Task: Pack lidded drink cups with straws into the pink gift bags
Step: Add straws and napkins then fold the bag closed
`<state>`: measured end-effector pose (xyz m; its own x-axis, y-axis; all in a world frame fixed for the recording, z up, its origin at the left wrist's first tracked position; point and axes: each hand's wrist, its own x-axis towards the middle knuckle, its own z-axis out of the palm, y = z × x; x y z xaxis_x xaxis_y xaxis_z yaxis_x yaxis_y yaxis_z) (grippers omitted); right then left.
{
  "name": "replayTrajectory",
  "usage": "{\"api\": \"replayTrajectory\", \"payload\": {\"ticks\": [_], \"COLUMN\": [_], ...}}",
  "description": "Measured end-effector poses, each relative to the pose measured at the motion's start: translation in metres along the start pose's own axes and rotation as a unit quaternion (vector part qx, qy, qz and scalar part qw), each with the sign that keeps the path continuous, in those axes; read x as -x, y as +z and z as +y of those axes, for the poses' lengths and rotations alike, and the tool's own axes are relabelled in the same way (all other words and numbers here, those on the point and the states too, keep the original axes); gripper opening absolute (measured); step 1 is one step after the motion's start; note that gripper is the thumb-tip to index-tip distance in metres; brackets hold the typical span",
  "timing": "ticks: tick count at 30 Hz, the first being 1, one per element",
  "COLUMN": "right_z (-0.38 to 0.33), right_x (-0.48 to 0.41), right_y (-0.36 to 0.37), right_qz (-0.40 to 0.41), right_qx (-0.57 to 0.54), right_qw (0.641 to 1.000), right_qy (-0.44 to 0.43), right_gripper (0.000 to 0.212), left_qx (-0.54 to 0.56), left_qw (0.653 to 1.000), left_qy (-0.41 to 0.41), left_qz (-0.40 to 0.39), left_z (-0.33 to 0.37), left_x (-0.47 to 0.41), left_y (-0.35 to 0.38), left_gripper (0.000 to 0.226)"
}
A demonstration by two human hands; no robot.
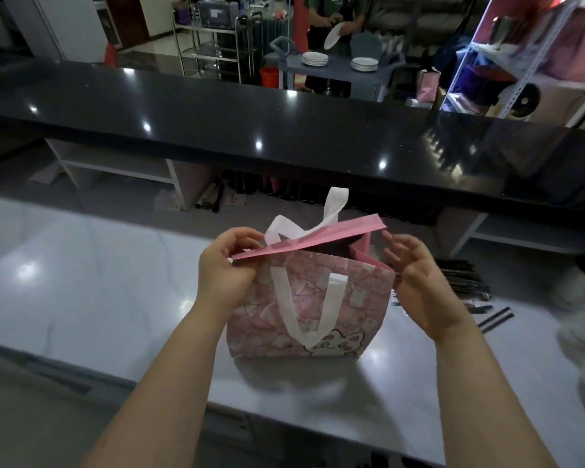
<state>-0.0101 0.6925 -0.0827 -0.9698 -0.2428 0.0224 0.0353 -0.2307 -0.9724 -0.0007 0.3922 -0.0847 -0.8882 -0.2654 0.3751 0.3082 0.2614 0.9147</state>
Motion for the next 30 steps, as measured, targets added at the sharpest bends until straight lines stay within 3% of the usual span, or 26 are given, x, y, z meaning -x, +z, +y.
{"api": "replayTrajectory", "payload": {"ticks": [5, 10, 16, 23, 30], "right_z": [0.019, 0.014, 0.022, 0.04, 0.04], "right_x": [0.006, -0.02, -0.018, -0.007, -0.008], "right_y": [0.008, 0.017, 0.036, 0.06, 0.057], "right_qz": [-0.011, 0.026, 0.088, 0.22, 0.203], "right_qx": [0.066, 0.034, 0.039, 0.058, 0.128], "right_qw": [0.997, 0.999, 0.994, 0.966, 0.956], "right_qy": [0.037, 0.008, -0.06, -0.124, -0.168], "right_gripper": [0.064, 0.031, 0.021, 0.021, 0.05], "left_qx": [0.029, 0.041, 0.049, 0.09, 0.092], "left_qw": [0.999, 0.997, 0.995, 0.988, 0.99], "left_qy": [-0.026, -0.062, -0.087, -0.119, -0.106], "left_qz": [0.002, 0.008, 0.025, 0.033, -0.004], "left_z": [0.002, 0.002, 0.006, 0.0, -0.006], "left_x": [0.004, 0.0, -0.001, 0.009, 0.019], "left_y": [-0.005, -0.014, -0.023, -0.032, -0.053], "left_gripper": [0.037, 0.039, 0.041, 0.039, 0.045]}}
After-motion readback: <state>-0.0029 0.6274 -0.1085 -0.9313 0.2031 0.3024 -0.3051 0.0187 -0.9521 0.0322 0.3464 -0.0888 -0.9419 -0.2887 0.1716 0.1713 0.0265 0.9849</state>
